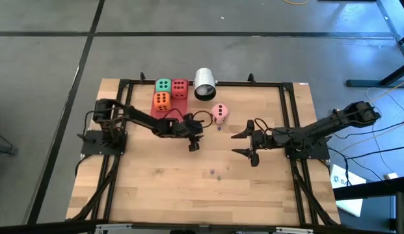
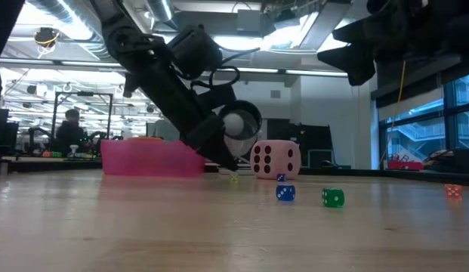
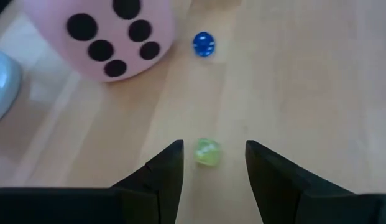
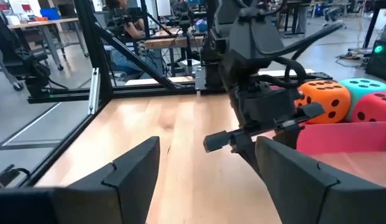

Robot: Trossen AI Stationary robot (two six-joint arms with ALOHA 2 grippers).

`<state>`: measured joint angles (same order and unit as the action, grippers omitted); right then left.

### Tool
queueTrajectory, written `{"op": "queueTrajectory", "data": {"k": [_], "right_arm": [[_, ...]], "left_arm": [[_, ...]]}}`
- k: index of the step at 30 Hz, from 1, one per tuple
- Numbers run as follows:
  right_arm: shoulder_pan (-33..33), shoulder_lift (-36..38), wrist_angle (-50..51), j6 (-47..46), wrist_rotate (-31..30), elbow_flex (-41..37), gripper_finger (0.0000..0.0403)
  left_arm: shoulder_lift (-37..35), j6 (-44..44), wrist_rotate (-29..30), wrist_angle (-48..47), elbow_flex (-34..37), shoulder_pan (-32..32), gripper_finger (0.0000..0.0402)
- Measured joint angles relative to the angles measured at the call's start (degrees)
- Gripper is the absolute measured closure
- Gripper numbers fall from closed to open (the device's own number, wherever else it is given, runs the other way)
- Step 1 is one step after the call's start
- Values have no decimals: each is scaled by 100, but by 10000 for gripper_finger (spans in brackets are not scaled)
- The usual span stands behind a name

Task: Pick & Place Dice
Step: Put the small light green dice into the red bin

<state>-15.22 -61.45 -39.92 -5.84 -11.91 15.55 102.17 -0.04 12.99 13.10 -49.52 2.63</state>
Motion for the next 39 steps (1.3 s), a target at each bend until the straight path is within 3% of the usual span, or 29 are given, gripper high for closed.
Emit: {"op": "queueTrajectory", "data": {"k": [7, 28, 39], "right_arm": [[58, 0, -7, 76, -171, 0, 138], [319, 0, -40, 183, -158, 0, 138], [319, 0, -53, 158, -156, -2, 138]], "left_arm": [[-9, 115, -677, 24, -9, 346, 242], [8, 384, -837, -104, -2, 426, 247], [398, 255, -1028, 296, -2, 424, 247]]}}
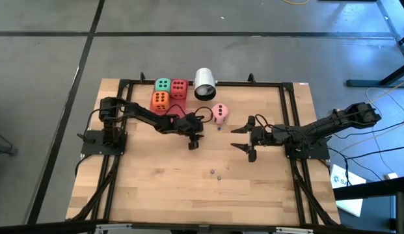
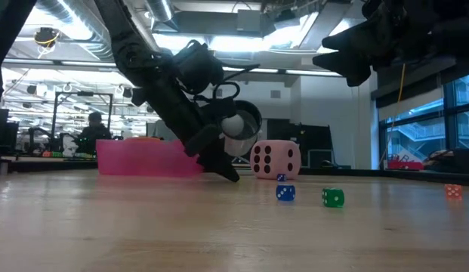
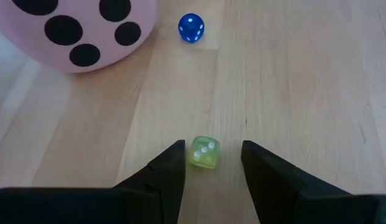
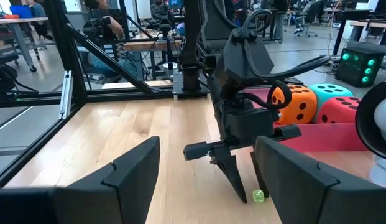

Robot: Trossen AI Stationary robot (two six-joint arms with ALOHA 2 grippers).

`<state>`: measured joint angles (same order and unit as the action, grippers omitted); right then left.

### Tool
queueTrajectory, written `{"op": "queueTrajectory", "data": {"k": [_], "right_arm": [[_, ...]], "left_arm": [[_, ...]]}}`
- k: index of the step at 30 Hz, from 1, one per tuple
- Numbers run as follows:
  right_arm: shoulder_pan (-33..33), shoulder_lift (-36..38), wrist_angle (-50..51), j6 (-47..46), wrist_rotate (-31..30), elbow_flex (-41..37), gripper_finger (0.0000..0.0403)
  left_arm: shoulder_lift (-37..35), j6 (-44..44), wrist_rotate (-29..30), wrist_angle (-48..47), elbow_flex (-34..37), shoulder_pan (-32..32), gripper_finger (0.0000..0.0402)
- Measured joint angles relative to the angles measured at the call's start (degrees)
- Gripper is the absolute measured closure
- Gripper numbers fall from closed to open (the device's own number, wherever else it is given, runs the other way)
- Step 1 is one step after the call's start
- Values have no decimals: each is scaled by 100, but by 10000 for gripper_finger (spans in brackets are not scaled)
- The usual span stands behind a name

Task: Pick & Place Dice
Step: Put the small light green dice into the red bin

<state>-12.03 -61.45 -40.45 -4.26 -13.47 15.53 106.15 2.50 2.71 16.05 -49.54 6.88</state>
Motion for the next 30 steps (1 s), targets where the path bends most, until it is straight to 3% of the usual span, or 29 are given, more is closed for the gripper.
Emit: {"op": "queueTrajectory", "data": {"k": [10, 24, 30], "right_arm": [[0, 0, 0, 3, 92, 0, 138], [0, 0, 0, 7, 92, 0, 138], [0, 0, 2, 18, 92, 0, 138]], "left_arm": [[2, -67, -12, -81, -9, 0, 274], [15, -79, -165, 118, 2, 15, 381], [-118, -79, -252, 286, 9, 15, 385]]}}
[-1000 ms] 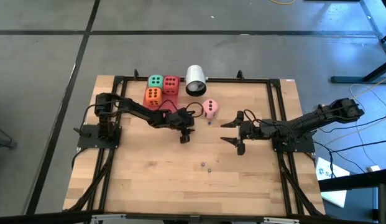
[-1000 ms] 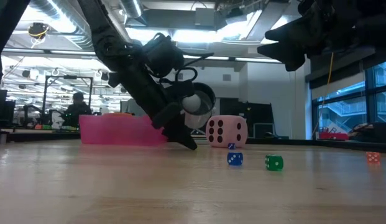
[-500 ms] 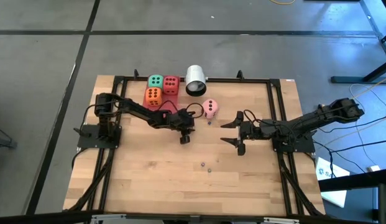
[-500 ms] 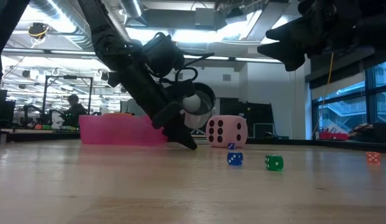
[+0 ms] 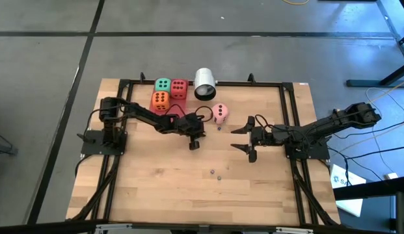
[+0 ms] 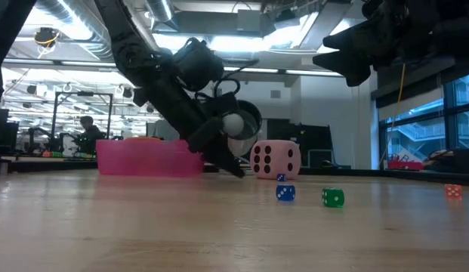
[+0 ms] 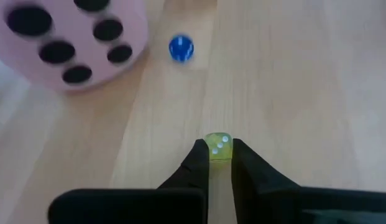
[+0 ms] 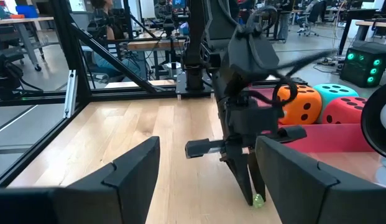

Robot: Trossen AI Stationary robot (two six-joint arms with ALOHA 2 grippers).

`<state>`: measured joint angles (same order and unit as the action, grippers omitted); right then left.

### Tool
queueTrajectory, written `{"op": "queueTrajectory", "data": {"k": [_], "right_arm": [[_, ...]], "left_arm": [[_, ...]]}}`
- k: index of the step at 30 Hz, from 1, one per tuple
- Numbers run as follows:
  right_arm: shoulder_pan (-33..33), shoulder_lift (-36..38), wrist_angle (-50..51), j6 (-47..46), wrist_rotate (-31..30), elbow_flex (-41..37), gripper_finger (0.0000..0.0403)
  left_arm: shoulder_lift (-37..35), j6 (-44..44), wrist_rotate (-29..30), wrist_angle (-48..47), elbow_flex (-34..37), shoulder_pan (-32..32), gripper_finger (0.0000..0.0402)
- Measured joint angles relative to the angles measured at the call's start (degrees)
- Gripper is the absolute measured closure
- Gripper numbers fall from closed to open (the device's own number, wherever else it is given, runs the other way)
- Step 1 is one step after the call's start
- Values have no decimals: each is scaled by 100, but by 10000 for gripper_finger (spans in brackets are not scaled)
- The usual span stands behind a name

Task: Pick & Place Dice
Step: Put the small light green dice into the red bin

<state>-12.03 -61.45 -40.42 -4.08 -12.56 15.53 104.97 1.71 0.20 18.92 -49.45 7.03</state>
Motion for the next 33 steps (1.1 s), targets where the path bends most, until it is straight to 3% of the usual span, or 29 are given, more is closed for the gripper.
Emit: {"op": "queueTrajectory", "data": {"k": [22, 28, 33], "right_arm": [[0, 0, -202, -21, -6, -4, 138], [0, 0, -231, -209, -31, -4, 138], [0, 0, -240, -305, -50, -4, 138]], "left_arm": [[-2376, 98, -25, -479, 93, -371, 388], [-2911, 85, 9, -480, 442, -555, 388], [-3364, -48, 30, 94, 1029, -671, 388]]}}
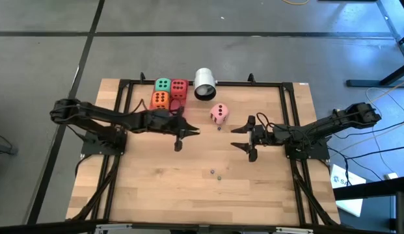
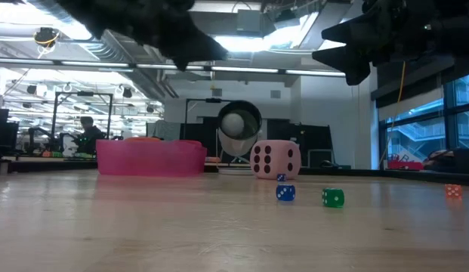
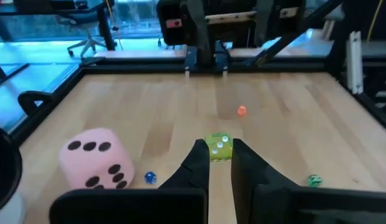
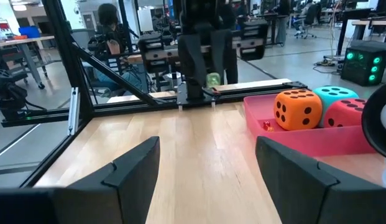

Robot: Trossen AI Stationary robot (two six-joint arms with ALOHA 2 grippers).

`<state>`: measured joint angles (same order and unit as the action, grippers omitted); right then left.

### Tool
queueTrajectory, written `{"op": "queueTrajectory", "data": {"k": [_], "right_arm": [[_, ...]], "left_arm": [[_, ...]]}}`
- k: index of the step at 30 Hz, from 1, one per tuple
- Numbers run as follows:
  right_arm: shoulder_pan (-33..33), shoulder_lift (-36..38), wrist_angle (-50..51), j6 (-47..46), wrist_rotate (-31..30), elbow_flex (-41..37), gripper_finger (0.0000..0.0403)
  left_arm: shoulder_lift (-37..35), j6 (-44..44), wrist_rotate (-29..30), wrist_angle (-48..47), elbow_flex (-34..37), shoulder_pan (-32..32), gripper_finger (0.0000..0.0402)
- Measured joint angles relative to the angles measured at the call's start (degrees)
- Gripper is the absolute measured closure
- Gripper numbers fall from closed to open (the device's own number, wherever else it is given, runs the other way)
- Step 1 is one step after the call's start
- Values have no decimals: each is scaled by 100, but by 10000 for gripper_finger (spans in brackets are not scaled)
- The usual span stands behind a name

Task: Pick & Place Dice
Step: Put the small light green dice into the red bin

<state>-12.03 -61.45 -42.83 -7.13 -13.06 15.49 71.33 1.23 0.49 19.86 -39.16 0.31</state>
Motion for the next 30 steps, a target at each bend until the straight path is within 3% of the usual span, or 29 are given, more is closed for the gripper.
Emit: {"op": "queueTrajectory", "data": {"k": [10, 30], "right_arm": [[0, 0, -28, -143, -90, 0, 138], [48, 0, -37, -99, -424, 0, 138]], "left_arm": [[-1119, -256, 606, 581, 1244, -217, 388], [-3273, -448, 2075, 512, 2731, -273, 388]]}}
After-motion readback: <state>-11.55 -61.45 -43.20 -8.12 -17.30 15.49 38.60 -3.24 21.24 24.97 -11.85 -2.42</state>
